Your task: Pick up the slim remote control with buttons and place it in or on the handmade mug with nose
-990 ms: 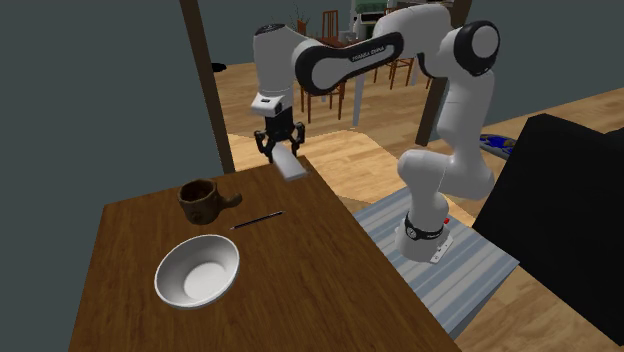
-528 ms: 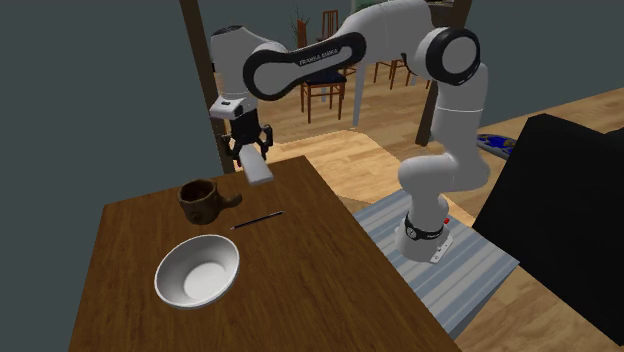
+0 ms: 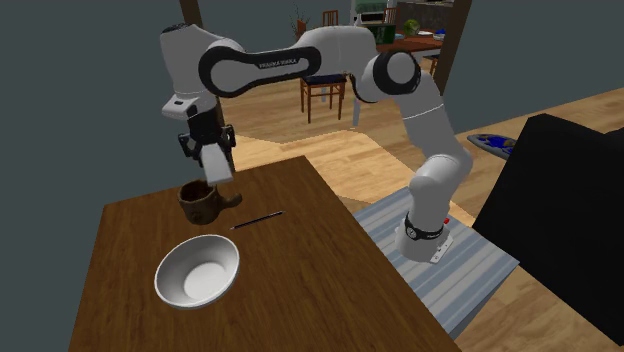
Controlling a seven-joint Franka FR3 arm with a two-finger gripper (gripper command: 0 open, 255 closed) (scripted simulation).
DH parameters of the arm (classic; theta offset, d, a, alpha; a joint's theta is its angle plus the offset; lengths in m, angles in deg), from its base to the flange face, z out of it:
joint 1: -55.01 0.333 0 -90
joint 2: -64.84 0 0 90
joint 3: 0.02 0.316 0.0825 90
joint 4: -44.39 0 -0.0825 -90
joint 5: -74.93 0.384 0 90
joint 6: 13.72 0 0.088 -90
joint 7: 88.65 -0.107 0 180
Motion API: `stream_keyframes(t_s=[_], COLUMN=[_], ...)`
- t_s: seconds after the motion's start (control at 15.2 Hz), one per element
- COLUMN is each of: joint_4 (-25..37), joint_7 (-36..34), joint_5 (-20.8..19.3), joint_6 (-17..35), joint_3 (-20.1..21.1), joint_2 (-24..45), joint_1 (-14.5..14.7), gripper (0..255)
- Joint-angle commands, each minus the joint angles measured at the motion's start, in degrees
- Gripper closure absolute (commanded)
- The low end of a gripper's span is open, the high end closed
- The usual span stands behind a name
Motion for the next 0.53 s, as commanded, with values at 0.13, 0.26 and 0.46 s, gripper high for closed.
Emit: stream_keyframes(t_s=[0.13,0.26,0.46], joint_4=[12.46,10.35,7.49], joint_7=[-0.35,-0.71,-1.21], joint_5=[-4.72,-4.70,-4.79], joint_6=[-3.95,-2.30,0.04], joint_3=[-4.78,-4.65,-4.57], joint_2=[-7.75,-7.68,-7.70], joint_1=[10.52,9.61,8.46], gripper=[255,255,255])
